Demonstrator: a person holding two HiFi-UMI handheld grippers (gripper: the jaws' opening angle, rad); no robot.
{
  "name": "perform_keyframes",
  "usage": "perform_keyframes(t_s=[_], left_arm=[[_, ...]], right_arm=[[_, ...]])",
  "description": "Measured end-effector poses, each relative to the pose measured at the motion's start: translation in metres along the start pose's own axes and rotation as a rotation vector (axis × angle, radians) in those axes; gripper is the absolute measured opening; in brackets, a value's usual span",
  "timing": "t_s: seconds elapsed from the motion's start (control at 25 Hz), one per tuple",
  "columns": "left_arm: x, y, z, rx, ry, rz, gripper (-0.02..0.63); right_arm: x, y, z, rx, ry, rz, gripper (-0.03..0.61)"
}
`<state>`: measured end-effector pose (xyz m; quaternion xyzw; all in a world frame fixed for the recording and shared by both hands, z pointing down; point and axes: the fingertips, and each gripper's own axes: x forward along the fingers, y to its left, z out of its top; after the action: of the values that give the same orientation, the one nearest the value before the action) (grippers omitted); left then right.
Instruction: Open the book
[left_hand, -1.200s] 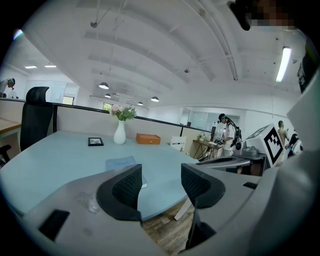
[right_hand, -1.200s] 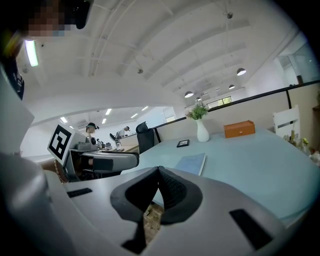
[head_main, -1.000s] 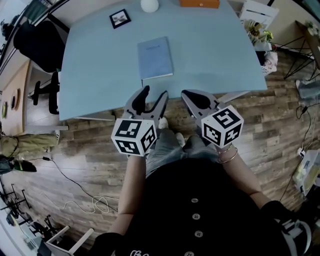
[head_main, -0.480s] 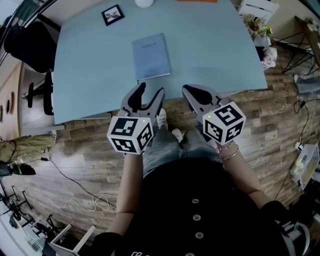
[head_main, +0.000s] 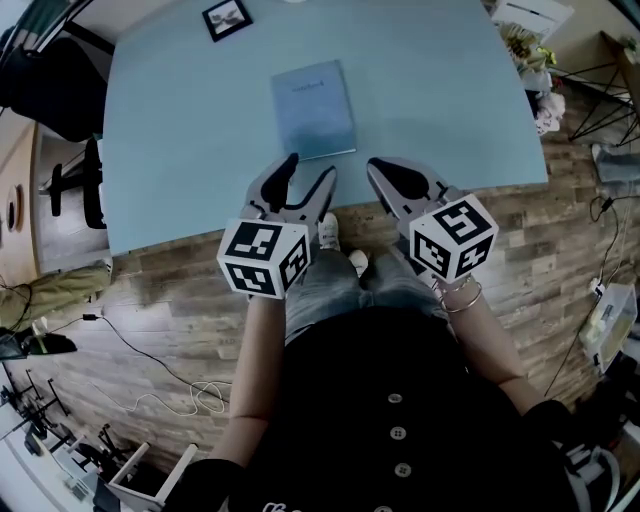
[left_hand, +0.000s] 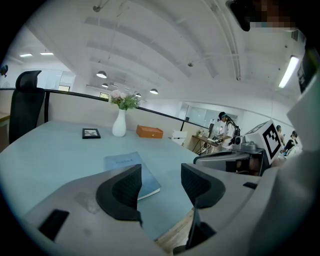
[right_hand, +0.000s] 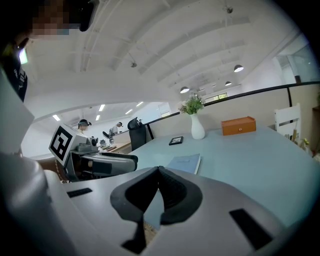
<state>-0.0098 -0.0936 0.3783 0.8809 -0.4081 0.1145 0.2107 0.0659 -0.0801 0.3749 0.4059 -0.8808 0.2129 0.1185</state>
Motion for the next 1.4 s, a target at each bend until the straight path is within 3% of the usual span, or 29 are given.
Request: perform_keyframes(t_s=[0.76,1.4], left_arm=[[0.043,0.05,0.04,0.068,0.025,-0.106,0.229],[0.064,0.055,0.038,0.109,0.074,-0.248,0.229]], right_arm=[[0.053,-0.031,0.041,0.024,-0.05,-0.09,0.002],[0.077,-0.043,0.042,0.075,-0.068,-0.177,0.002]])
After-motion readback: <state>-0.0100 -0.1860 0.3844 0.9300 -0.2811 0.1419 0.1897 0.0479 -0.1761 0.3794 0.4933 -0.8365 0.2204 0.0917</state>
